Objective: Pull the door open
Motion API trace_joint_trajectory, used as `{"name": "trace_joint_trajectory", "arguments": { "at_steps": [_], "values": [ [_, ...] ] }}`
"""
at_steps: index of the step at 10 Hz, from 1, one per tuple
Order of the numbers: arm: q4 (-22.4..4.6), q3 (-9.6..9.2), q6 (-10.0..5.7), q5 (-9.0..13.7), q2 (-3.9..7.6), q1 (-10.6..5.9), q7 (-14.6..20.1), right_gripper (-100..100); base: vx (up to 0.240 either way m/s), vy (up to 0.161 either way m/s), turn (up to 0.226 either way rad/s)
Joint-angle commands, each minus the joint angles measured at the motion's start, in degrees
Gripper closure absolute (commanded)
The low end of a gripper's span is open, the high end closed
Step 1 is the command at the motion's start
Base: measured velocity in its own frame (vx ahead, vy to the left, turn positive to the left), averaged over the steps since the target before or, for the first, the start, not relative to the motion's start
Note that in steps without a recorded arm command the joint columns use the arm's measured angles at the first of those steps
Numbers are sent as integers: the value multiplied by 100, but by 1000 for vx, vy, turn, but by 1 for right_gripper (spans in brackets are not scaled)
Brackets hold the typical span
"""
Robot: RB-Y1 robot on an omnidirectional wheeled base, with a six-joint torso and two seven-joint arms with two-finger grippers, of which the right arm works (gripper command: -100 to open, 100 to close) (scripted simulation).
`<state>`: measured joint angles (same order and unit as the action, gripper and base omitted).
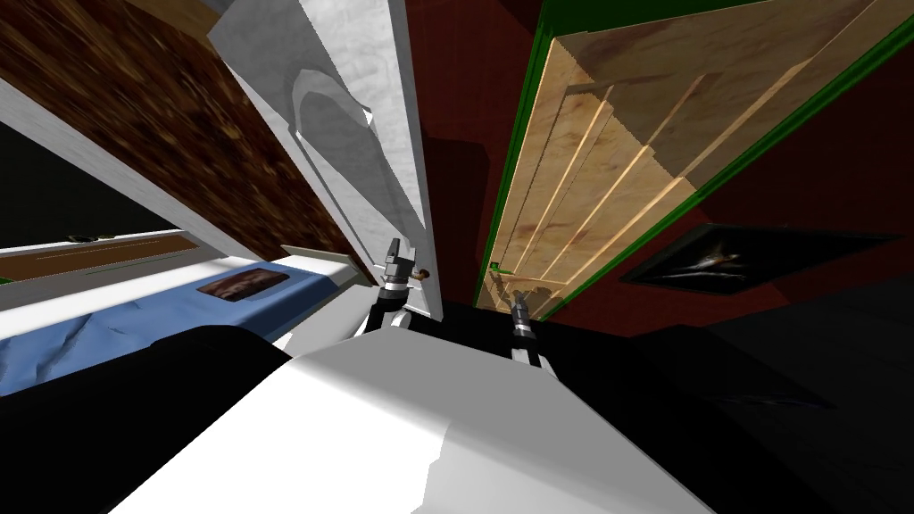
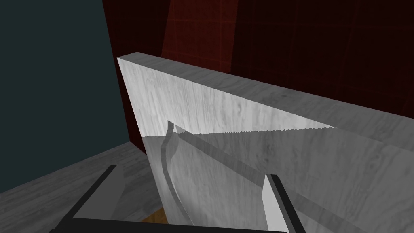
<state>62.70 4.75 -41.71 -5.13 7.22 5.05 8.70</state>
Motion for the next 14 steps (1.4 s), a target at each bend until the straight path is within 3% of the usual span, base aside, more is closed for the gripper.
{"name": "trace_joint_trajectory", "arguments": {
  "at_steps": [1,2,14],
  "values": [
    [-208,18,-50,-23,-2,-63,33,-100,107,6,22],
    [-471,44,-100,-48,9,-155,81,-100,149,17,45],
    [-1942,187,-377,-183,49,-668,349,-100,123,9,22]
  ]
}}
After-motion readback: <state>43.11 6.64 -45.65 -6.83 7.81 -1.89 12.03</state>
